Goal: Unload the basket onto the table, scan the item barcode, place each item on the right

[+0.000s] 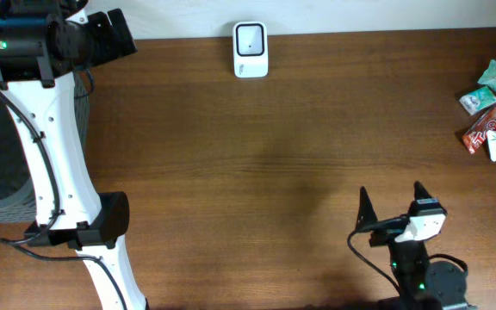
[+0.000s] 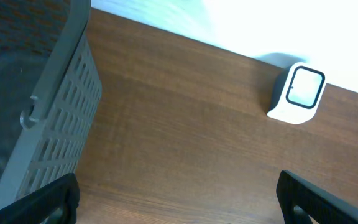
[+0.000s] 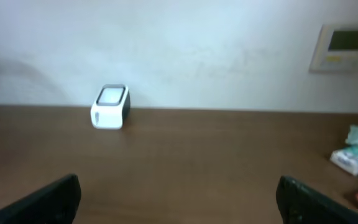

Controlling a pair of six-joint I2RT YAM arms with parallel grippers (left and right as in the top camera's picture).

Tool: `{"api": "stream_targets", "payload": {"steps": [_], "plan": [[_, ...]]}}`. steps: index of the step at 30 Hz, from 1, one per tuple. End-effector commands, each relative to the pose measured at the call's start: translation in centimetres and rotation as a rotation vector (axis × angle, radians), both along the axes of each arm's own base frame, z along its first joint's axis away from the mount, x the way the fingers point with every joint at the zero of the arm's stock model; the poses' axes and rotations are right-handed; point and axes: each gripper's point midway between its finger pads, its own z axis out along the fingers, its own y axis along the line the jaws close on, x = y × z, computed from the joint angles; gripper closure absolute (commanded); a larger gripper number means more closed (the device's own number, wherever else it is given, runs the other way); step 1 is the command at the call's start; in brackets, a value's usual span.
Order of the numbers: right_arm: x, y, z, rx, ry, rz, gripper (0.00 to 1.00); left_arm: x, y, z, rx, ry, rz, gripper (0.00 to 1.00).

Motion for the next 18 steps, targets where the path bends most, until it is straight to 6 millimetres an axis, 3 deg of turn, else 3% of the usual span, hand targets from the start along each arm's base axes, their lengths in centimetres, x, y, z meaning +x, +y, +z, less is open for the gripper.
{"api": "stream_targets", "payload": {"steps": [1, 7, 12, 18], "plan": [[1.0, 0.4, -1.1, 0.006, -0.058, 0.019, 0.01, 0.1, 0.2, -0.1, 0.009, 0.002, 0.003, 0.01], [1.8, 0.4, -2.3, 0.012, -0.120, 0.012, 0.01, 0.1, 0.2, -0.1, 0.009, 0.002, 0.004, 0.01], [1.8, 0.3, -6.2, -0.005, 0.036, 0.006, 0.01, 0.1, 0.2, -0.1, 0.009, 0.002, 0.003, 0.01], [1.8, -0.4, -6.3, -0.004, 0.038, -0.018, 0.01, 0.1, 0.2, -0.1, 0.009, 0.002, 0.003, 0.01]]}}
